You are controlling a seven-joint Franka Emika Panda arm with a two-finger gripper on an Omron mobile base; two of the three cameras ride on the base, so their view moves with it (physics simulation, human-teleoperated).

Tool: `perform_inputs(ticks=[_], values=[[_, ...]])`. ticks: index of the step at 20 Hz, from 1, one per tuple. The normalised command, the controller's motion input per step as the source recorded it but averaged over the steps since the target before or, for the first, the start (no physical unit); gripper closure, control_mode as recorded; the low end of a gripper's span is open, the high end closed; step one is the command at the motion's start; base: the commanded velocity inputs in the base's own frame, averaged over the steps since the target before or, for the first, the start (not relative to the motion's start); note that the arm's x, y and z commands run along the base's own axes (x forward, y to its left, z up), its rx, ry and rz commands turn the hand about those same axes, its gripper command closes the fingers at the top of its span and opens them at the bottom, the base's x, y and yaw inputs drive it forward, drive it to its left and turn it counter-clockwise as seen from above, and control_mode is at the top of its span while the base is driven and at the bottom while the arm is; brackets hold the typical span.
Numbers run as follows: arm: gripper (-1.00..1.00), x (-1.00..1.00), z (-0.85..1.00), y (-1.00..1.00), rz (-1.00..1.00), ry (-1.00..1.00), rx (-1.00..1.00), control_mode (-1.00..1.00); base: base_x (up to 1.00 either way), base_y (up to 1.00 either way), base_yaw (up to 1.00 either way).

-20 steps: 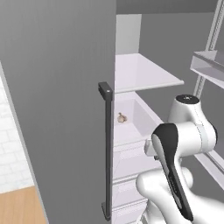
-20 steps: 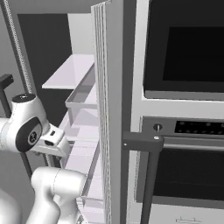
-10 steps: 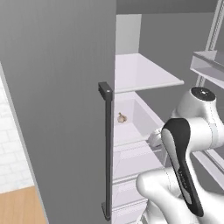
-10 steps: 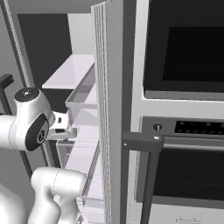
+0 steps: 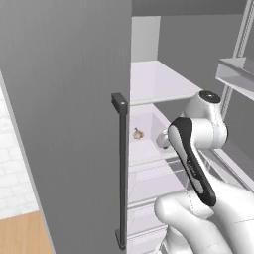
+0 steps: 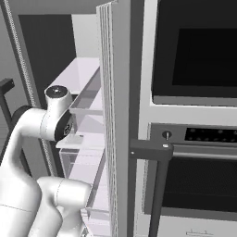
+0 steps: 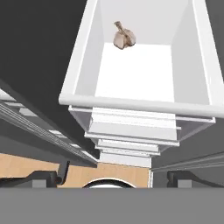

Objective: Place one garlic and one steak in each tupperware on the nearby counter, to pack two identical lunches.

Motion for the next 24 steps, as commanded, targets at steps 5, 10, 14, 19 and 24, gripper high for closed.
perform_inputs(ticks=[5,10,14,19,24], values=[[-1.0,0.29,-0.49,0.04,0.1,-0.09,0.22,-1.0,0.0,0.0,0.0],[-1.0,0.4,-0.37,0.04,0.12,-0.12,0.15,-1.0,0.0,0.0,0.0],[-1.0,0.74,0.0,0.09,0.01,-0.01,0.01,-1.0,0.0,0.0,0.0],[-1.0,0.58,0.0,0.2,-0.01,0.0,0.0,-1.0,0.0,0.0,0.0],[-1.0,0.23,0.0,0.06,-0.11,0.0,-0.06,-1.0,0.0,0.0,0.0]])
